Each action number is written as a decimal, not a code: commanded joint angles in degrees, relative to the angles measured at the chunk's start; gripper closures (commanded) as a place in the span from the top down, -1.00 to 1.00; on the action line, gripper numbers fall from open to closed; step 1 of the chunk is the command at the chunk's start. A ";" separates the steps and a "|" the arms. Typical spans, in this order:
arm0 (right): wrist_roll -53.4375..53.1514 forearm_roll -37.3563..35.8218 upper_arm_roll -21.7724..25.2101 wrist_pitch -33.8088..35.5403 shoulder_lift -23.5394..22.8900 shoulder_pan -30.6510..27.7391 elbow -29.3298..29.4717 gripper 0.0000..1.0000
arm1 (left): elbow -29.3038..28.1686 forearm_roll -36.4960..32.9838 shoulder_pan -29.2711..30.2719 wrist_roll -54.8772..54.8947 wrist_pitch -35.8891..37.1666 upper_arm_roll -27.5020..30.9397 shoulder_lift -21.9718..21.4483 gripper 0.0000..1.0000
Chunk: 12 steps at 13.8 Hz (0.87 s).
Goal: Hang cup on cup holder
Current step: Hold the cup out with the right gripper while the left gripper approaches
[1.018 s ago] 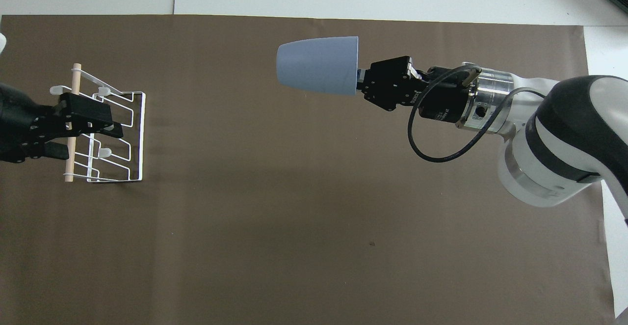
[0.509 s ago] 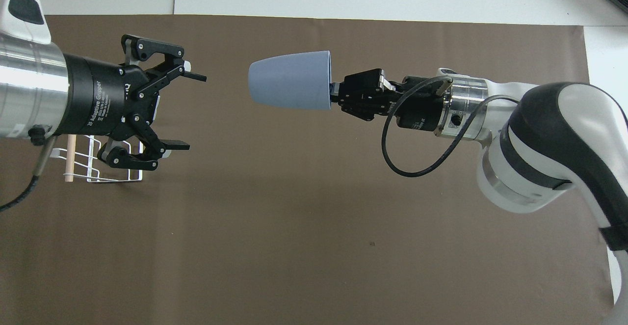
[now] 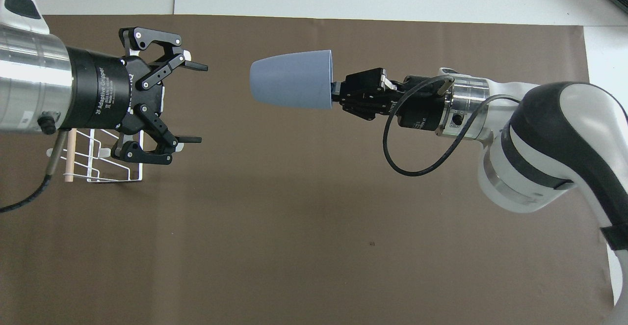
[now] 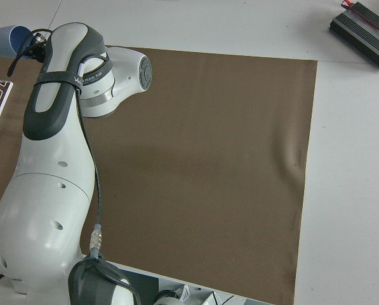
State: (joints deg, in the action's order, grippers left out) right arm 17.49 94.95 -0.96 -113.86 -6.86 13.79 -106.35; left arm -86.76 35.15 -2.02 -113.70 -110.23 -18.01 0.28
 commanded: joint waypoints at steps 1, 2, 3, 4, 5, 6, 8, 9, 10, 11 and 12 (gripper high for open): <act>2.28 1.73 -0.19 -0.84 0.18 -0.43 -0.35 -1.00 | 2.54 2.55 -0.79 -6.61 -0.69 -0.35 4.62 1.00; 2.19 1.64 -0.19 -0.84 0.18 -0.69 -0.35 -1.00 | 3.25 2.29 -2.01 -8.19 -0.68 -0.88 6.03 1.00; 2.28 1.64 -0.19 -0.75 0.18 -0.70 -0.35 -1.00 | 3.78 2.29 -2.72 -8.99 -0.60 -0.97 6.57 1.00; 2.19 1.64 -0.19 -0.84 0.18 -0.70 -0.26 -1.00 | 3.87 2.37 -2.73 -9.34 -0.68 -0.97 6.83 1.00; 2.19 1.64 -0.19 -0.84 0.18 -0.61 -0.35 -1.00 | 4.05 2.37 -2.82 -9.78 -1.29 -0.97 7.10 1.00; 2.19 1.64 -0.19 -0.84 0.18 -0.61 -0.35 -1.00 | 4.40 2.37 -3.08 -9.87 -1.47 -1.06 7.80 1.00; 2.19 1.64 -0.19 -0.84 0.18 -0.61 -0.35 -1.00 | 5.19 2.20 -4.83 -9.87 -2.09 -1.15 8.24 1.00; 2.19 1.64 -0.19 -0.84 0.18 -0.61 -0.35 -1.00 | 5.28 2.11 -5.10 -9.87 -2.44 -1.06 8.68 1.00; 2.19 1.56 -0.19 -0.93 0.18 -0.61 -0.35 -1.00 | 5.20 1.85 -5.80 -9.79 -2.53 -1.06 8.68 1.00; 2.19 1.55 -0.19 -1.36 0.18 -0.52 -0.35 -1.00 | 5.19 1.33 -6.59 -9.70 -2.53 -1.06 8.68 1.00; 2.19 1.55 -0.19 -1.54 0.18 -0.52 -0.35 -1.00 | 5.19 0.71 -7.38 -9.61 -2.70 -1.06 8.60 1.00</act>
State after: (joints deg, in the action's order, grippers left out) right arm 17.53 94.95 -0.79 -113.90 -6.84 13.50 -106.40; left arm -83.18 36.57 -7.02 -122.33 -113.07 -19.25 7.92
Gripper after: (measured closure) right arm 0.956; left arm 0.000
